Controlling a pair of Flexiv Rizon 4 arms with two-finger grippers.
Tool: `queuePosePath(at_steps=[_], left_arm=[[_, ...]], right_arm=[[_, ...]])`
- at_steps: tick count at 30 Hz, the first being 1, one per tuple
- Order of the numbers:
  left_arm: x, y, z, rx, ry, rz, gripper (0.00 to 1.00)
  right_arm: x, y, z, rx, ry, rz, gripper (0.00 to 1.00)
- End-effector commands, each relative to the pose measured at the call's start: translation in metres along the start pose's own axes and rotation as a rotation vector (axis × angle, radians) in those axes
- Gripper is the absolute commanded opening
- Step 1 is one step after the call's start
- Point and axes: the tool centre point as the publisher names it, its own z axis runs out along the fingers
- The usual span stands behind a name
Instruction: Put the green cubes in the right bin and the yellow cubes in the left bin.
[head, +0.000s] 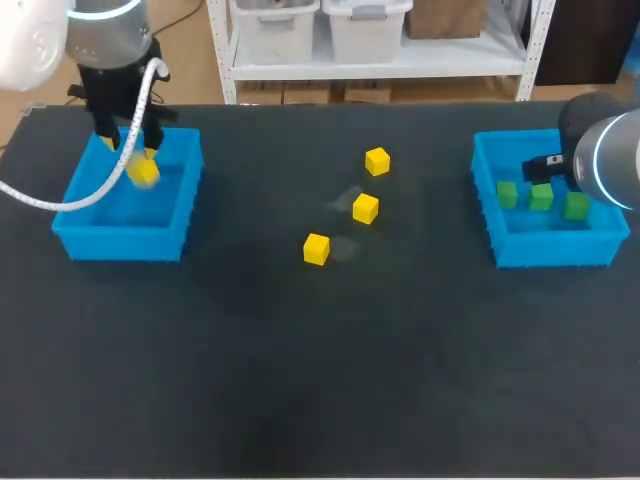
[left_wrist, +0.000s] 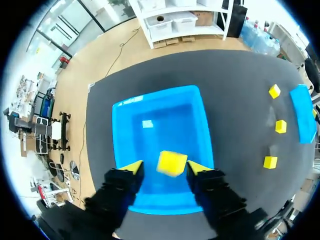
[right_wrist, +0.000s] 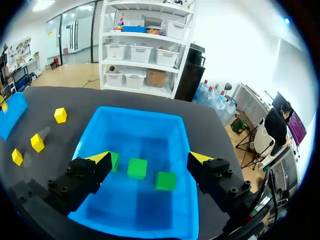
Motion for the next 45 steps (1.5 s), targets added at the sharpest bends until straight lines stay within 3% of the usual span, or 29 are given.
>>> queuePosePath(at_steps=[1,5,13,17,20,24,31,36,45], left_arm=[[-0.006,-0.011,-0.008,0.134,-0.017,0.009,1.0],[-0.016,-0.041,-0.023,0.287,-0.04,0.077,1.0],[-0.025,-0.13,-0.048,0.374,-0.053,0.336,1.0],[-0.017,-0.175,-0.055,0.39,-0.035,0.498,1.0],[-0.009,-0.199,-0.059,0.403,-0.015,0.591,1.0],[0.003,-0.217,-0.067,0.412,-0.007,0.694,1.0],[0.025,-0.227,-0.074,0.403,0.013,0.811,1.0],[0.039,-0.242,-0.049,0.38,0.092,0.847,1.0],[0.062,-0.273,-0.017,0.38,0.16,0.848,1.0]], right_arm=[[0.002,-0.001,-0.001,-0.003,-0.008,0.001,1.0],[0.002,-0.001,-0.001,-0.003,-0.008,0.001,1.0],[0.002,-0.001,-0.001,-0.003,-0.008,0.001,1.0],[0.002,-0.001,-0.001,-0.003,-0.008,0.001,1.0],[0.002,-0.001,-0.001,-0.003,-0.008,0.001,1.0],[0.002,-0.001,-0.001,-0.003,-0.008,0.001,1.0],[0.002,-0.001,-0.001,-0.003,-0.008,0.001,1.0],[0.002,-0.001,-0.001,-0.003,-0.008,0.001,1.0],[0.002,-0.001,-0.001,-0.003,-0.008,0.001,1.0]])
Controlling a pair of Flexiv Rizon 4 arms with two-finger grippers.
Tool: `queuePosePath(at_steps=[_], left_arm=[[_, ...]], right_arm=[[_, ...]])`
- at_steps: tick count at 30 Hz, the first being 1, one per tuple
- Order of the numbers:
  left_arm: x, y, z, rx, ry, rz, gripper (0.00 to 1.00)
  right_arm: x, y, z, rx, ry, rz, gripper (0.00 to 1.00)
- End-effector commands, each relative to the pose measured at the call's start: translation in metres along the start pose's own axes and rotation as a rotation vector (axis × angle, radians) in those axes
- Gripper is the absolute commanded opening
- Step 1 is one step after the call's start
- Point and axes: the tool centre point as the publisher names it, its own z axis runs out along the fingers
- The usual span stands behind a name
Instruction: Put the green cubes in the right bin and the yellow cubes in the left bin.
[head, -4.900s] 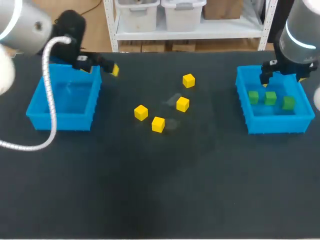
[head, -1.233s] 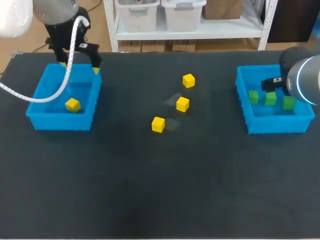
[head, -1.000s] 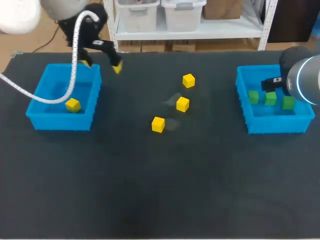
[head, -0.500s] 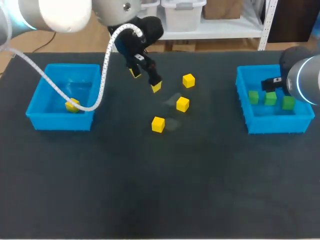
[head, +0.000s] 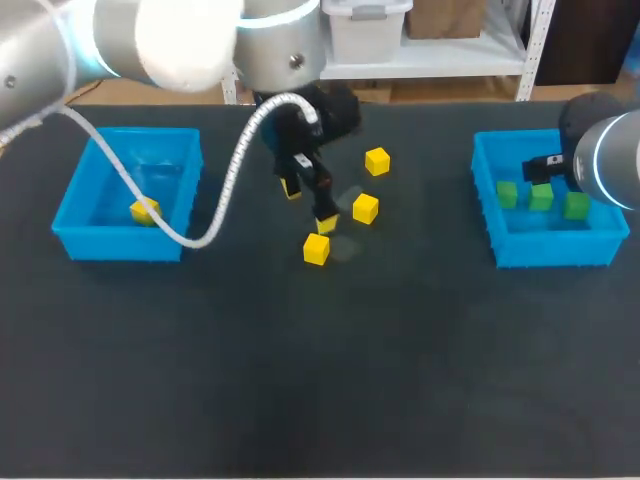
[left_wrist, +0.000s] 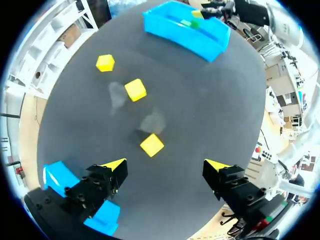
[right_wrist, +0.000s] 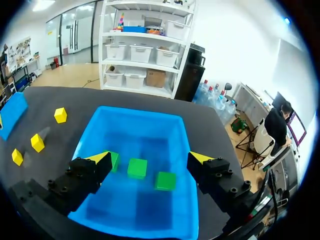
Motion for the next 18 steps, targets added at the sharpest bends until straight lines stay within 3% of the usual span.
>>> queuePosePath(at_steps=[1,10,18], left_arm=[[-0.008,-0.004,0.019,0.018,0.036,-0.012,1.0],[0.002,-0.003,0.062,-0.015,0.086,-0.122,1.0],[-0.005,0.017,0.065,-0.076,0.05,-0.202,1.0]], right_arm=[[0.002,-0.001,-0.001,-0.002,-0.008,0.001,1.0],[0.002,-0.001,-0.001,-0.002,-0.008,0.001,1.0],[0.002,-0.001,-0.001,-0.002,-0.008,0.001,1.0]])
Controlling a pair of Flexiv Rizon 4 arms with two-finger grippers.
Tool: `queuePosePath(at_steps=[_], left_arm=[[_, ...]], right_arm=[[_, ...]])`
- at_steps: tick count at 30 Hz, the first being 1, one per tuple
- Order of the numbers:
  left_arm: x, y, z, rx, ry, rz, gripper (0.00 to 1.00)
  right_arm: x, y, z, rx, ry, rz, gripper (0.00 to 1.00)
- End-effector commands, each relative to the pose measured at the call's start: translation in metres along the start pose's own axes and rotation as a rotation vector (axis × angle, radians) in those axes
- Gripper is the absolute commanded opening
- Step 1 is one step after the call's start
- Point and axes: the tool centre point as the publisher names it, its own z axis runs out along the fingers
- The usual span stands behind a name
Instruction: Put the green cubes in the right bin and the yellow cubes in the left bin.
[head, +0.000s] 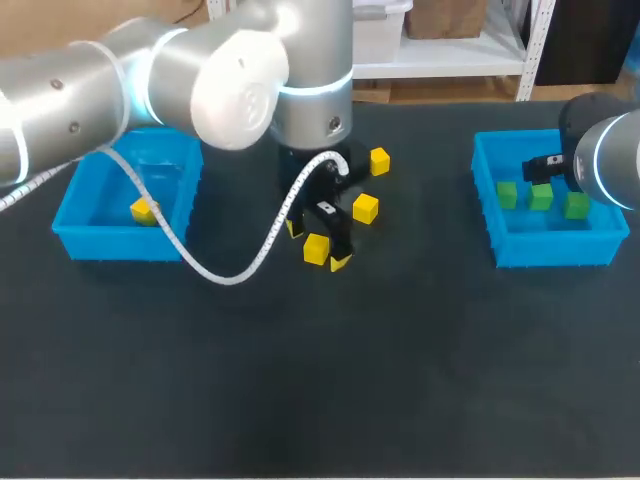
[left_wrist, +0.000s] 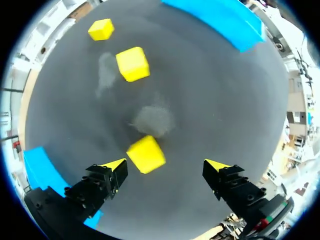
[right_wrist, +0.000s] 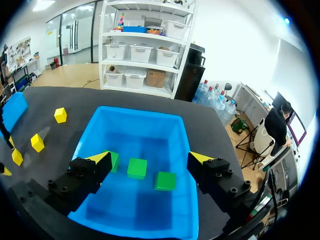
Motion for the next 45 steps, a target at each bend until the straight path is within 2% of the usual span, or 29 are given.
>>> queuePosePath(at_steps=[1,5,8,20,21,22,23,24,25,32,36,40,45], left_arm=[[-0.005,0.008,-0.003,-0.009,-0.022,-0.037,1.0],[-0.006,0.021,-0.002,-0.057,-0.03,-0.073,1.0],[-0.006,0.024,0.001,-0.064,-0.035,-0.089,1.0],[-0.01,0.008,0.017,-0.017,-0.007,-0.071,1.0],[-0.011,0.006,0.02,-0.014,-0.001,-0.068,0.85],[-0.011,0.005,0.022,-0.012,0.001,-0.068,0.56],[-0.012,0.005,0.025,-0.011,0.002,-0.068,0.36],[-0.013,0.004,0.027,-0.016,0.003,-0.071,0.04],[-0.013,0.004,0.029,-0.028,0.009,-0.068,0.0],[-0.014,0.006,0.033,-0.04,0.015,-0.068,0.0],[-0.017,0.016,0.017,-0.063,-0.03,-0.084,0.0],[-0.016,0.046,-0.02,-0.125,-0.103,-0.13,0.0],[-0.004,0.087,-0.066,-0.183,-0.169,-0.198,0.0]], right_arm=[[0.002,-0.001,-0.001,-0.002,-0.007,0.001,1.0],[0.002,-0.001,-0.001,-0.002,-0.007,0.001,1.0],[0.002,-0.001,-0.001,-0.002,-0.007,0.001,1.0],[0.002,-0.001,-0.001,-0.002,-0.007,0.001,1.0],[0.002,-0.001,-0.001,-0.002,-0.007,0.001,1.0],[0.002,-0.001,-0.001,-0.002,-0.007,0.001,1.0],[0.002,-0.001,-0.001,-0.002,-0.007,0.001,1.0],[0.002,-0.001,-0.001,-0.002,-0.007,0.001,1.0],[0.002,-0.001,-0.001,-0.002,-0.007,0.001,1.0],[0.002,-0.001,-0.001,-0.002,-0.007,0.001,1.0],[0.002,-0.001,-0.001,-0.002,-0.007,0.001,1.0],[0.002,-0.001,-0.001,-0.002,-0.007,0.001,1.0],[0.002,-0.001,-0.001,-0.002,-0.007,0.001,1.0]])
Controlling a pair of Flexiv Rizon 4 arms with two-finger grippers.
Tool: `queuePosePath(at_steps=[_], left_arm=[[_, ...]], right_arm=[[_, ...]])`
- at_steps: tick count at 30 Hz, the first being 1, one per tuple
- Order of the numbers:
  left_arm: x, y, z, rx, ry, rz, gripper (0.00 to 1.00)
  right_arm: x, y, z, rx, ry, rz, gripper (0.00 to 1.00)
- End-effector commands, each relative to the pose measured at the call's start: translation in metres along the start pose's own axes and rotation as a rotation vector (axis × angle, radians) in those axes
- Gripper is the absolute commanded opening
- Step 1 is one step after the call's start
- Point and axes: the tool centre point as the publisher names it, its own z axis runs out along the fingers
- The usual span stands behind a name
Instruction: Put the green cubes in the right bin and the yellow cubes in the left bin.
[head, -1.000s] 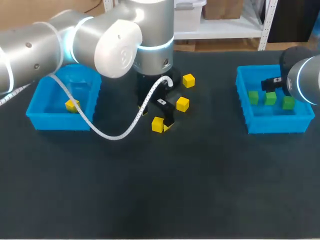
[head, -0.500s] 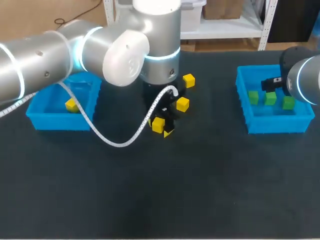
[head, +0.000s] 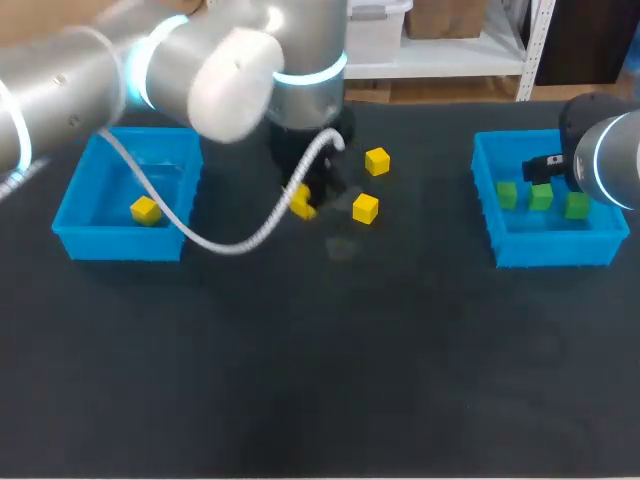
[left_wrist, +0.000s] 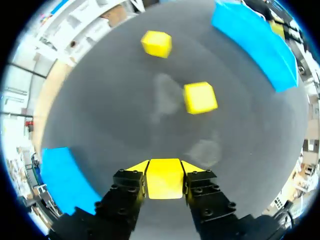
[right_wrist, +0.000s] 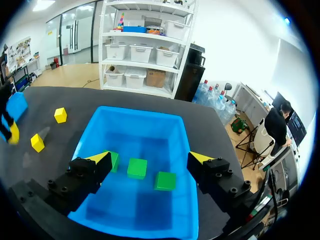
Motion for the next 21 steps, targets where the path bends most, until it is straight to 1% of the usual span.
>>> queuePosePath(at_steps=[1,3,6,9,12,17,19,21], left_arm=[[0.017,0.034,-0.043,-0.008,-0.056,-0.041,0.0],[0.019,0.054,-0.054,-0.023,-0.073,-0.074,0.0],[0.028,0.088,-0.069,-0.025,-0.097,-0.149,0.0],[0.043,0.118,-0.081,-0.048,-0.109,-0.22,0.0],[0.061,0.144,-0.088,-0.076,-0.107,-0.282,0.0],[0.092,0.177,-0.085,-0.097,-0.09,-0.396,0.0],[0.102,0.186,-0.081,-0.102,-0.083,-0.431,0.0],[0.109,0.189,-0.075,-0.104,-0.075,-0.454,0.0]], right_arm=[[0.002,-0.001,-0.001,-0.002,-0.007,0.001,1.0],[0.002,-0.001,-0.001,-0.002,-0.007,0.001,1.0],[0.002,-0.001,-0.001,-0.002,-0.007,0.001,1.0],[0.002,-0.001,-0.001,-0.002,-0.007,0.001,1.0],[0.002,-0.001,-0.001,-0.002,-0.007,0.001,1.0],[0.002,-0.001,-0.001,-0.002,-0.007,0.001,1.0],[0.002,-0.001,-0.001,-0.002,-0.007,0.001,1.0],[0.002,-0.001,-0.001,-0.002,-0.007,0.001,1.0]])
